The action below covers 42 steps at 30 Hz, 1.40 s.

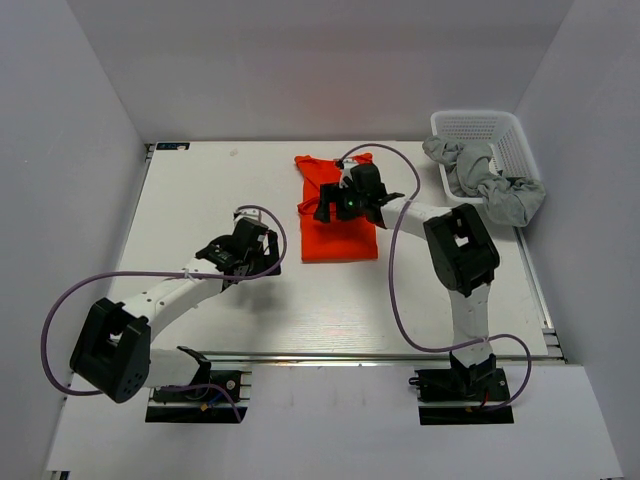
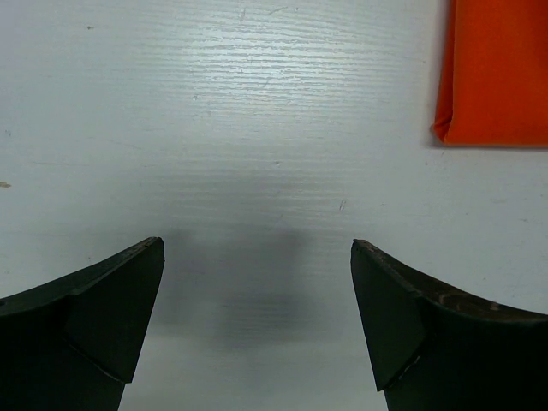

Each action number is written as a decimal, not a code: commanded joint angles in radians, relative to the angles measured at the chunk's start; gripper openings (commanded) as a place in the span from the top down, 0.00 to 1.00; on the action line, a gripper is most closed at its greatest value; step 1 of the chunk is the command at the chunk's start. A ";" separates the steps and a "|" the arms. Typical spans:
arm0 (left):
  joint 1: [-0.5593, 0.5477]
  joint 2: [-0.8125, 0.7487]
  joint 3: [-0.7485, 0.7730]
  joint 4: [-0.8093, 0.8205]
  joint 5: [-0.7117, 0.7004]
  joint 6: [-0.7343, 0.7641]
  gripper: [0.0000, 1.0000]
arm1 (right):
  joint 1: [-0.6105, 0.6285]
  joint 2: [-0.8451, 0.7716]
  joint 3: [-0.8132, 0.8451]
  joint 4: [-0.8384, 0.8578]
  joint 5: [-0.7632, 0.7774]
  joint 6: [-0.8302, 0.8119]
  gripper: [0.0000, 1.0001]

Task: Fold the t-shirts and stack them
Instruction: Fold the folded rectangular tshirt in 1/3 of the way

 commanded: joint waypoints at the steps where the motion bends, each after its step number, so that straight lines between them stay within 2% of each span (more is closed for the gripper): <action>1: 0.001 -0.044 0.000 0.000 -0.001 -0.017 0.00 | 0.001 0.016 0.052 0.065 0.140 -0.005 0.10; 5: 0.001 -0.044 0.000 0.000 0.009 -0.017 0.00 | -0.010 0.080 0.150 0.069 0.321 -0.051 0.10; 7: 0.001 -0.044 0.000 -0.018 0.009 -0.017 0.00 | -0.015 0.150 0.257 0.063 0.400 -0.111 0.10; 12: 0.001 -0.073 0.009 -0.029 0.009 -0.017 0.00 | -0.030 0.251 0.509 -0.054 0.385 -0.159 0.10; 14: 0.001 -0.073 0.000 -0.029 0.018 -0.017 0.00 | -0.030 0.234 0.506 -0.048 0.373 -0.165 0.10; 19: 0.001 -0.082 0.000 -0.009 0.053 -0.008 0.00 | -0.029 0.130 0.390 -0.063 0.310 -0.165 0.10; 22: 0.001 -0.073 0.000 0.000 0.064 0.001 0.00 | -0.019 0.025 0.269 -0.083 0.208 -0.186 0.10; 23: 0.001 -0.073 0.000 0.000 0.064 0.001 0.00 | -0.015 -0.010 0.247 -0.097 0.084 -0.189 0.10; 25: 0.001 -0.064 0.000 0.000 0.073 0.001 0.00 | -0.010 -0.048 0.152 -0.102 -0.016 -0.179 0.10; 26: 0.001 -0.064 0.000 0.009 0.084 0.001 0.00 | -0.007 -0.053 0.138 -0.100 -0.138 -0.169 0.10; 27: 0.001 -0.064 0.000 0.009 0.084 0.001 0.00 | -0.006 -0.065 0.115 -0.085 -0.158 -0.148 0.10; 32: 0.001 -0.087 -0.009 0.000 0.084 0.012 0.00 | 0.016 -0.014 0.115 -0.071 -0.282 -0.116 0.10; 42: 0.001 -0.120 -0.018 -0.009 0.075 0.023 0.00 | 0.051 0.144 0.268 -0.062 -0.323 -0.093 0.10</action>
